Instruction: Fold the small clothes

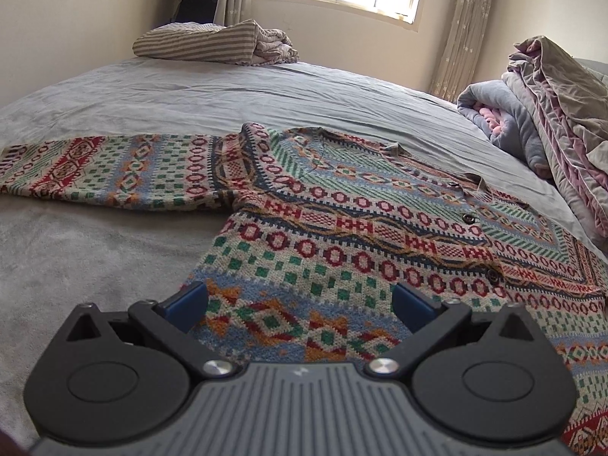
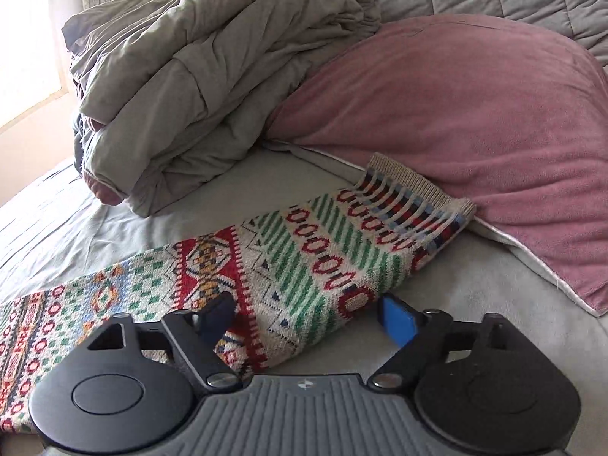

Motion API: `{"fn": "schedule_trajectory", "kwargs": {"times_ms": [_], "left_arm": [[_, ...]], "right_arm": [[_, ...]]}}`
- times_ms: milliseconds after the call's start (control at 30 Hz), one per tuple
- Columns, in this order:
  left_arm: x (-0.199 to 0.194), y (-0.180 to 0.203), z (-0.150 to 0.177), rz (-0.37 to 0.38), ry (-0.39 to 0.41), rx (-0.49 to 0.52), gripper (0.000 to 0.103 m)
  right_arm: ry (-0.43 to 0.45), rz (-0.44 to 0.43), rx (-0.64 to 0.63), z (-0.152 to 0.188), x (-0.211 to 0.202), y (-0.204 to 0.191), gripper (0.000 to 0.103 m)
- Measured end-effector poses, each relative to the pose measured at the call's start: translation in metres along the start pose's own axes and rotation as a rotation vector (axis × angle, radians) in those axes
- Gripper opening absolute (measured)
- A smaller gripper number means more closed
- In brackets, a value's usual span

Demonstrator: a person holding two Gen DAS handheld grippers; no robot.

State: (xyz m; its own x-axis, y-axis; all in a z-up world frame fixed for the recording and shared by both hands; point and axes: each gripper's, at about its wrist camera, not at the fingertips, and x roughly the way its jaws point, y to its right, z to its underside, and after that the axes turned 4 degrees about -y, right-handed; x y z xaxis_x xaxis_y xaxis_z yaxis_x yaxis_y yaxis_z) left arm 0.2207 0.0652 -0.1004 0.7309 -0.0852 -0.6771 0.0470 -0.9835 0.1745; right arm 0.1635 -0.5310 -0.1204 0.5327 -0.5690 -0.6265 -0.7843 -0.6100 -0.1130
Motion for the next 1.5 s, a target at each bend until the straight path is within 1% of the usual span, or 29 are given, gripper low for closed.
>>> {"fn": "schedule_trajectory", "kwargs": {"times_ms": [33, 67, 100, 133, 300, 400, 467, 567, 633, 767, 900, 1033, 1200, 1267, 1367, 1433, 1500], "left_arm": [[0.001, -0.004, 0.000, -0.002, -0.004, -0.015, 0.102], [0.001, -0.006, -0.001, -0.004, -0.005, -0.027, 0.102], [0.000, -0.009, -0.002, -0.005, -0.006, -0.041, 0.102], [0.000, -0.011, -0.003, -0.004, -0.007, -0.052, 0.102], [-0.002, -0.016, -0.008, 0.007, -0.009, -0.078, 0.102], [-0.001, -0.016, -0.009, -0.021, -0.027, -0.069, 0.102], [-0.001, -0.018, -0.010, -0.039, -0.039, -0.070, 0.102], [-0.001, -0.024, -0.013, -0.035, -0.056, -0.094, 0.102], [-0.002, -0.027, -0.014, -0.028, -0.062, -0.107, 0.102], [-0.005, -0.031, -0.017, -0.029, -0.058, -0.107, 0.102], [-0.009, -0.034, -0.022, -0.035, -0.040, -0.095, 0.102], [-0.013, -0.037, -0.025, -0.042, -0.025, -0.085, 0.102], [-0.015, -0.042, -0.028, -0.035, -0.021, -0.094, 0.102], [-0.014, -0.044, -0.029, -0.033, -0.020, -0.099, 0.102], [-0.013, -0.045, -0.028, -0.031, -0.025, -0.091, 0.102], [-0.011, -0.045, -0.027, -0.034, -0.029, -0.086, 0.102], [-0.010, -0.045, -0.027, -0.034, -0.032, -0.085, 0.102]], "right_arm": [[0.001, 0.005, 0.004, -0.004, 0.002, -0.001, 0.044], [-0.002, 0.015, 0.010, -0.008, 0.003, -0.002, 0.027], [-0.003, 0.020, 0.015, -0.011, 0.002, -0.003, 0.021], [0.006, 0.015, 0.012, -0.015, -0.001, -0.006, 0.010], [0.107, -0.009, -0.115, -0.027, -0.031, -0.036, 0.008], [0.145, -0.044, -0.183, -0.036, -0.054, -0.061, 0.008], [0.168, -0.086, -0.227, -0.041, -0.074, -0.083, 0.008], [0.204, -0.147, -0.307, -0.042, -0.101, -0.116, 0.007], [0.235, -0.200, -0.373, -0.038, -0.125, -0.142, 0.007], [0.257, -0.293, -0.471, -0.028, -0.157, -0.191, 0.007], [0.256, -0.384, -0.570, -0.007, -0.184, -0.239, 0.007], [0.237, -0.475, -0.658, 0.020, -0.209, -0.284, 0.007], [0.215, -0.567, -0.780, 0.060, -0.223, -0.332, 0.007], [0.202, -0.597, -0.838, 0.081, -0.225, -0.349, 0.007], [0.178, -0.619, -0.931, 0.118, -0.227, -0.367, 0.007], [0.157, -0.626, -0.985, 0.143, -0.224, -0.374, 0.007], [0.124, -0.631, -1.007, 0.165, -0.219, -0.376, 0.008]]}}
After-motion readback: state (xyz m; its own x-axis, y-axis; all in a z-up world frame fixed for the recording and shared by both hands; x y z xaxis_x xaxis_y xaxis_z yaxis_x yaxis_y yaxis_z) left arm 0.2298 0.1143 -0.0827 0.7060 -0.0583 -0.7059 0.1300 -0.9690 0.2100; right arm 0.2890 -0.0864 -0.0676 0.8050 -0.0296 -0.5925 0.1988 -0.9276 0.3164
